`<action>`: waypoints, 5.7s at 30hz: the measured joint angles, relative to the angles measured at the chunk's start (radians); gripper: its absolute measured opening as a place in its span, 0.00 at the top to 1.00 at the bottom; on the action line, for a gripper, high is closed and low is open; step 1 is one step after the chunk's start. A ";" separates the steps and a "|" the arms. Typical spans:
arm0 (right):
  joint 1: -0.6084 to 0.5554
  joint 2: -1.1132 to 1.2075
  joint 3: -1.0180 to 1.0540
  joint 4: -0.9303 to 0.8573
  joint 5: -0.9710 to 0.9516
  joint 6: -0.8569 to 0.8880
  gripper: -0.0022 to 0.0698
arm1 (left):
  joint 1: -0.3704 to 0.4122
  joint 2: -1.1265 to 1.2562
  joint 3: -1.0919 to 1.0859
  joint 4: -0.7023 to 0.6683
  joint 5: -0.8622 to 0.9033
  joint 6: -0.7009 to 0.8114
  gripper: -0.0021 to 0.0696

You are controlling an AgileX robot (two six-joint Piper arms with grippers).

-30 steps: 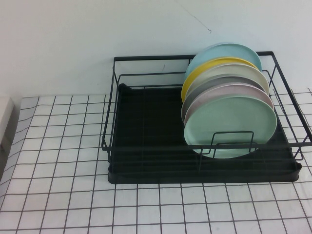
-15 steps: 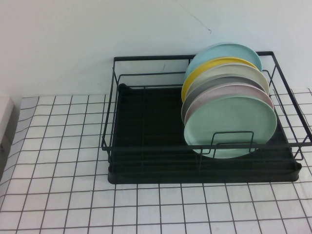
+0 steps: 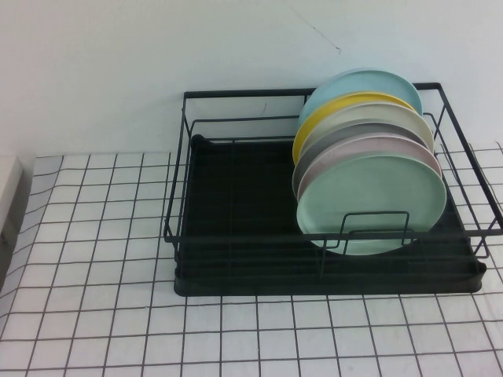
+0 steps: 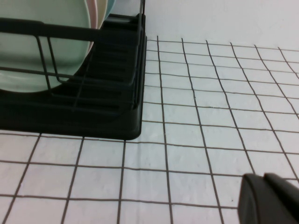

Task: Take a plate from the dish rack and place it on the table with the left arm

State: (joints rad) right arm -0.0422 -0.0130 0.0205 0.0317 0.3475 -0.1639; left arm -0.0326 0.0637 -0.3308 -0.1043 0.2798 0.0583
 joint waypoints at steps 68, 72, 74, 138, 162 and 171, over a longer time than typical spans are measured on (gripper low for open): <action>0.000 0.000 0.000 0.000 0.000 0.000 0.97 | -0.656 1.767 -0.966 -1.486 -0.294 1.986 0.71; 0.000 0.000 0.000 0.000 0.000 0.000 0.97 | -0.656 1.779 -0.973 -1.489 -0.294 1.990 0.82; 0.000 0.000 0.000 0.000 0.000 0.000 0.97 | -0.656 1.779 -0.973 -1.489 -0.294 1.992 0.83; 0.000 0.000 0.000 0.000 0.000 0.000 0.97 | -0.944 1.125 -0.458 -1.629 -0.323 1.168 0.94; 0.000 0.000 0.000 0.000 0.000 0.000 0.97 | -0.642 1.485 -0.364 -1.430 0.137 0.627 0.94; 0.000 0.000 0.000 0.000 0.000 0.000 0.97 | -0.598 1.555 -0.364 -1.305 -0.041 0.505 0.94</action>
State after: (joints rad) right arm -0.0422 -0.0130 0.0205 0.0317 0.3475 -0.1639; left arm -0.6307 1.6188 -0.6943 -1.4095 0.2389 0.5633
